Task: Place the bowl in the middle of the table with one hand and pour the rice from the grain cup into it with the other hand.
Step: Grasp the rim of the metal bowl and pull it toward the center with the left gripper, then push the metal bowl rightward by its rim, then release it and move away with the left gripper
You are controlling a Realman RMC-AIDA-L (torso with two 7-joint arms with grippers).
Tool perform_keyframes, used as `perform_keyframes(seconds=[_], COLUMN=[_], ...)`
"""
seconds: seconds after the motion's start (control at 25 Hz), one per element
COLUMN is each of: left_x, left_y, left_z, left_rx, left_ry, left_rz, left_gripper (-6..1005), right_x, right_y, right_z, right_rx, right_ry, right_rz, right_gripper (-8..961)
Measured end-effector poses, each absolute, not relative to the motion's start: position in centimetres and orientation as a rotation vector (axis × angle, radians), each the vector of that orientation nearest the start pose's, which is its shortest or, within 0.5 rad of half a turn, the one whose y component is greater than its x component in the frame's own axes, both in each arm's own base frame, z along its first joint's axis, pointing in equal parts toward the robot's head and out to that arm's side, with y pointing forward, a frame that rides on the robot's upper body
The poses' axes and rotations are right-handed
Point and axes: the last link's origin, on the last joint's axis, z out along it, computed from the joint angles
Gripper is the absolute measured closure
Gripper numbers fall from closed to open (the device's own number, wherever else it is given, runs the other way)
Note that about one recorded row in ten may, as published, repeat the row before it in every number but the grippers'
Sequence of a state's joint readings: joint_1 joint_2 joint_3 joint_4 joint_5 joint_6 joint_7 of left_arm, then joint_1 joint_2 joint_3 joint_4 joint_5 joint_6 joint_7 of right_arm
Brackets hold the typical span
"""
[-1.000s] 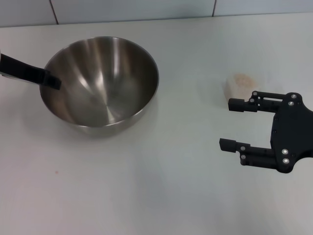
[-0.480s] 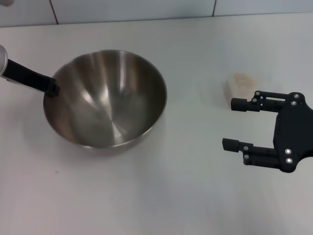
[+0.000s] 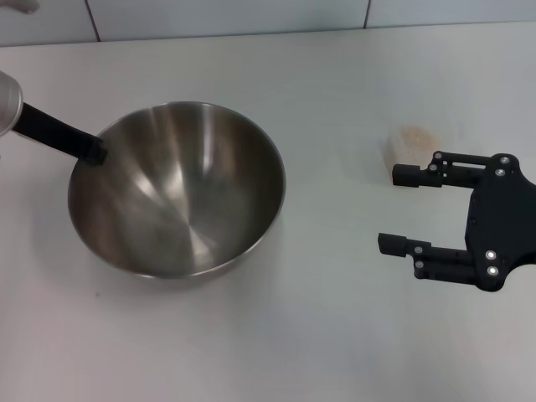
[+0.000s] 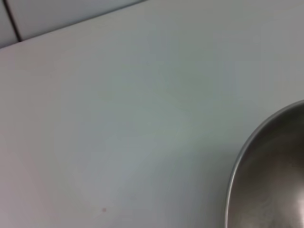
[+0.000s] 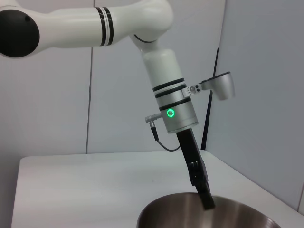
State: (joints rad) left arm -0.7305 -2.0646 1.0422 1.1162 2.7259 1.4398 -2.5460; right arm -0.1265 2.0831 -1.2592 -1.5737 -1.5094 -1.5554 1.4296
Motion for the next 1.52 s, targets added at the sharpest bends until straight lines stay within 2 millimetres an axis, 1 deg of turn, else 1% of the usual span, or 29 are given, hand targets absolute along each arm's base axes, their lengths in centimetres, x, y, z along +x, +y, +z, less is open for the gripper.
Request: perform_keyframes(seconds=[0.12,0.44,0.76,0.8,0.84,0.96,1.0,1.04,1.08,1.4,1.52], left_x=[-21.1,-19.8,-16.9,-16.1,-16.1,-14.8,-14.0,-14.0,-13.4,-11.8,-11.7], left_y=[40.4,40.7,41.2,41.4,41.4,41.8,42.0,42.0,42.2,42.5,42.5], left_z=[3.4,3.4,2.5,2.4,2.4,2.3,2.2,2.2,2.1,1.3,1.1], left_rx=[-2.358,-2.399,-2.489,-2.51,-2.51,-2.536,-2.547,-2.547,-2.559,-2.607,-2.612], left_ry=[-1.122,-1.08,-0.997,-0.97,-0.97,-0.917,-0.884,-0.884,-0.858,-0.793,-0.777], left_rz=[0.359,0.359,0.328,0.313,0.313,0.289,0.282,0.282,0.273,0.211,0.213], left_gripper=[945,950,953,954,955,957,958,958,959,958,958], right_x=[20.9,20.9,20.9,20.9,20.9,20.9,20.9,20.9,20.9,20.9,20.9], right_y=[22.2,22.7,22.9,23.0,23.0,23.0,23.0,23.0,23.0,22.9,22.9], right_z=[5.7,5.5,5.5,5.5,5.5,5.5,5.4,5.4,5.4,5.4,5.4], right_rx=[-2.655,-2.663,-2.662,-2.659,-2.659,-2.662,-2.664,-2.664,-2.665,-2.668,-2.671], right_ry=[0.079,0.083,0.081,0.079,0.079,0.081,0.081,0.081,0.08,0.065,0.061], right_rz=[0.718,0.73,0.732,0.732,0.732,0.737,0.739,0.739,0.74,0.739,0.741], right_gripper=[284,285,285,285,285,285,285,285,285,284,284])
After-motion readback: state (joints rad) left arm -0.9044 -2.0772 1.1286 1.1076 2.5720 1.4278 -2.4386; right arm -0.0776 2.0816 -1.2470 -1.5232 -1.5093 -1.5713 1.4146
